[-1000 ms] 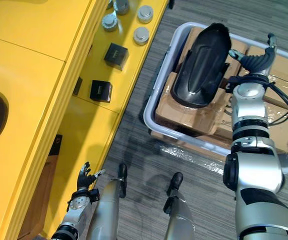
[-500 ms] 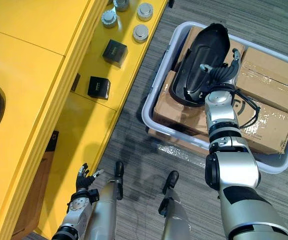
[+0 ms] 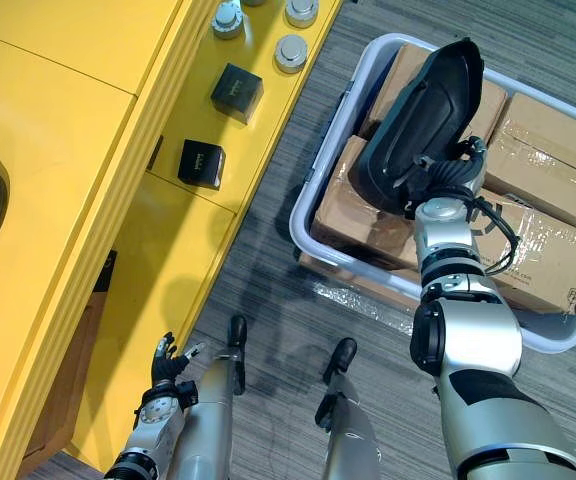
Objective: Walk over and take plastic housings, then place them on the shelf
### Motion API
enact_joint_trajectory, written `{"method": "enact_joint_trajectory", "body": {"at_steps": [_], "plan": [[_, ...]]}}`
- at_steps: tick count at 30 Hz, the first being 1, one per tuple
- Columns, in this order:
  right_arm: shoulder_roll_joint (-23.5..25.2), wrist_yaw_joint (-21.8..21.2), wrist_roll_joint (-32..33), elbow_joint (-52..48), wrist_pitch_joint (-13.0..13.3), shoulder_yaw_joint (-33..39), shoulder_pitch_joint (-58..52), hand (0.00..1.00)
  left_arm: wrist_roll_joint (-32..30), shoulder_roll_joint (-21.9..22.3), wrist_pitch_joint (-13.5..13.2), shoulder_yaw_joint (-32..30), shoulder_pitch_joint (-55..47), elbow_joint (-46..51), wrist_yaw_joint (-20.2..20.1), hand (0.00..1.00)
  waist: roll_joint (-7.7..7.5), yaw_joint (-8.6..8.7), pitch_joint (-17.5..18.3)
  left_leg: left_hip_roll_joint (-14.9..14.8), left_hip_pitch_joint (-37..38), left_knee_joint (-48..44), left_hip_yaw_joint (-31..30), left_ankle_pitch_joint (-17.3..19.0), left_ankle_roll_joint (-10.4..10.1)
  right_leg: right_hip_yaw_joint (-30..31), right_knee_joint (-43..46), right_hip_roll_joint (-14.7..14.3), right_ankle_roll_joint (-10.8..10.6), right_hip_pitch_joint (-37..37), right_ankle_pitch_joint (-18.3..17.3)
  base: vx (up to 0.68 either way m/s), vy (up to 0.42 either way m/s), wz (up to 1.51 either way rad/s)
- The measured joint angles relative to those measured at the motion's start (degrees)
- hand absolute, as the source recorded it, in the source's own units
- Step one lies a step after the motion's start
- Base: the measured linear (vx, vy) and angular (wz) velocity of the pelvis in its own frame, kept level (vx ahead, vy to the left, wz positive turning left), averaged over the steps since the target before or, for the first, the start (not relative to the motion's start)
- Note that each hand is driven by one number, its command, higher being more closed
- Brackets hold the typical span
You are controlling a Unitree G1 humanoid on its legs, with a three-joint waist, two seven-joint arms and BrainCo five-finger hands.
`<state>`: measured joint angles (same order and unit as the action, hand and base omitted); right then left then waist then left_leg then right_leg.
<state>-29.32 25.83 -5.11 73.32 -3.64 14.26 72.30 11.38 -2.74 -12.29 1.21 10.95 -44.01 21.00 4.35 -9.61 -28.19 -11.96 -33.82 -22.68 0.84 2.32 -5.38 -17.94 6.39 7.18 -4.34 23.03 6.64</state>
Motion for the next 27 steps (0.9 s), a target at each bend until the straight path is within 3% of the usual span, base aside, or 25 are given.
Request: {"method": "enact_joint_trajectory", "body": {"at_steps": [8, 18, 23, 27], "plan": [[-2.81, -2.94, 0.1, 5.43, -2.43, 5.39, 0.07, 1.0, 0.79, 0.04, 0.69, 0.37, -0.17, 0.71, -0.3, 0.0, 0.01, 0.1, 0.0, 0.67, 0.08, 0.5, -0.33, -0.35, 0.28, -0.29, -0.02, 0.56, -0.14, -0.2, -0.1, 0.01, 0.012, 0.04], [-6.01, -5.33, -2.53, 6.91, -4.21, 4.68, 0.05, 1.0, 0.78, 0.03, 1.38, 0.23, -2.25, 4.12, -1.37, 0.0, 0.01, 0.77, 0.0, 1.04, 1.83, 0.17, -0.41, -0.38, 0.42, -0.47, 0.08, 0.94, -0.45, -2.26, -0.1, 0.0, 0.006, 0.01], [-6.37, -4.86, -4.99, -2.43, -4.2, -2.51, -1.74, 1.0, 0.67, 0.05, 1.68, 0.2, -4.07, 12.54, -1.44, 0.0, -0.01, 2.33, -0.02, 0.93, 3.91, 0.5, 0.32, -0.37, 0.41, 0.05, 0.04, 0.97, -0.48, -3.67, -0.06, -0.01, 0.003, -0.05], [-6.32, -4.41, -10.0, -19.45, -4.15, -6.63, -8.51, 1.0, 0.19, 0.16, 1.69, 0.25, -5.15, 25.48, -1.85, 0.0, -0.06, 4.21, -0.04, 0.82, 7.71, 1.91, 1.3, -0.38, 0.39, 0.53, -0.91, 0.9, -0.52, -6.7, 0.0, 0.02, -0.005, -0.08]]}}
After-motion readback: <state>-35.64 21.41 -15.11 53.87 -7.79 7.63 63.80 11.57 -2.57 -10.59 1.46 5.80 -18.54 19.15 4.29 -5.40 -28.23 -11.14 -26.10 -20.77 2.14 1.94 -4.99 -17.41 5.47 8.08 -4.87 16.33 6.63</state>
